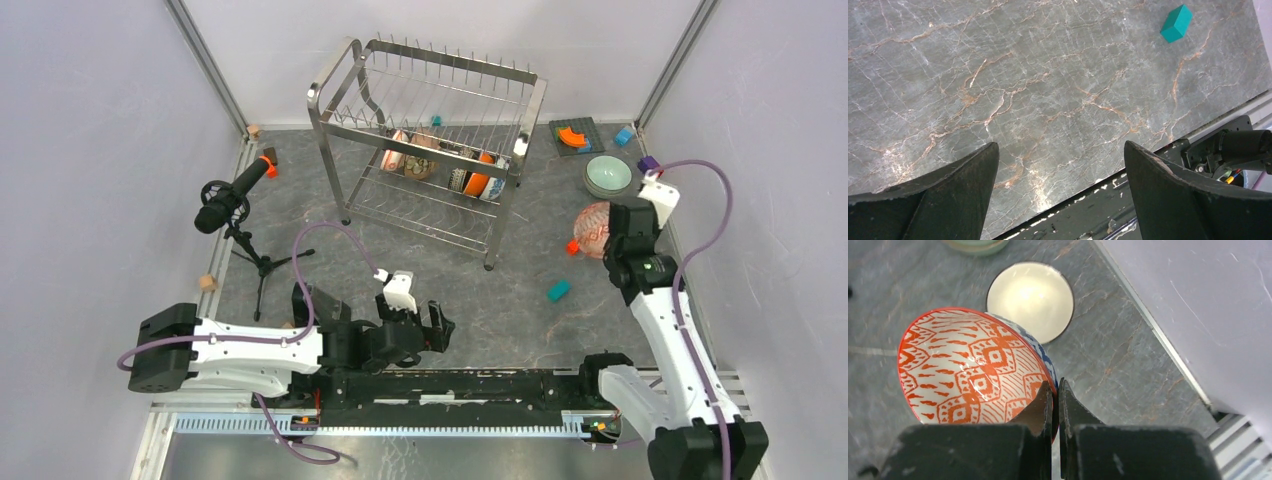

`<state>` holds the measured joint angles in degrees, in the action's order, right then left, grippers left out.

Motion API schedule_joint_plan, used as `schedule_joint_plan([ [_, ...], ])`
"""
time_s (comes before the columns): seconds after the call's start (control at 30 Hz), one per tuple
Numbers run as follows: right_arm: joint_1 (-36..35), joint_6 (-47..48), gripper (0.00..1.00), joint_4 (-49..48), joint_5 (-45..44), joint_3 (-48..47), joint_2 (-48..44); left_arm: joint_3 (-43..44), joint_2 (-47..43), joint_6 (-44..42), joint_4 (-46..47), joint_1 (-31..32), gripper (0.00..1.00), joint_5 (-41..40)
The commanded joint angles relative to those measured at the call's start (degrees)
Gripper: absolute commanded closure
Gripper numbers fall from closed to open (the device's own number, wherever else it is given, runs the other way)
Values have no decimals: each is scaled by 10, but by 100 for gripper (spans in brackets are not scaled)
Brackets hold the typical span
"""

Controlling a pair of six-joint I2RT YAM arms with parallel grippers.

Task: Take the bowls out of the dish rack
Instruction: Place the bowl at the center of the board.

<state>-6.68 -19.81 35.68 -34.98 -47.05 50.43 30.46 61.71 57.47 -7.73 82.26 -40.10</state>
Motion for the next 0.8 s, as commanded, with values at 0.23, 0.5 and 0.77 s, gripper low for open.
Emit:
schedule_joint_plan([
  [0.23, 183, -197, 100, -96, -24, 34, 20, -46, 3, 2, 114, 2, 0, 12],
  [0.5, 249, -240, 100, -90, -13, 150, -24, -47, 23, 12, 118, 1, 0, 39],
  [0.77, 260, -236, 100, -101, -28, 204, -39, -69, 16, 46, 121, 3, 0, 43],
])
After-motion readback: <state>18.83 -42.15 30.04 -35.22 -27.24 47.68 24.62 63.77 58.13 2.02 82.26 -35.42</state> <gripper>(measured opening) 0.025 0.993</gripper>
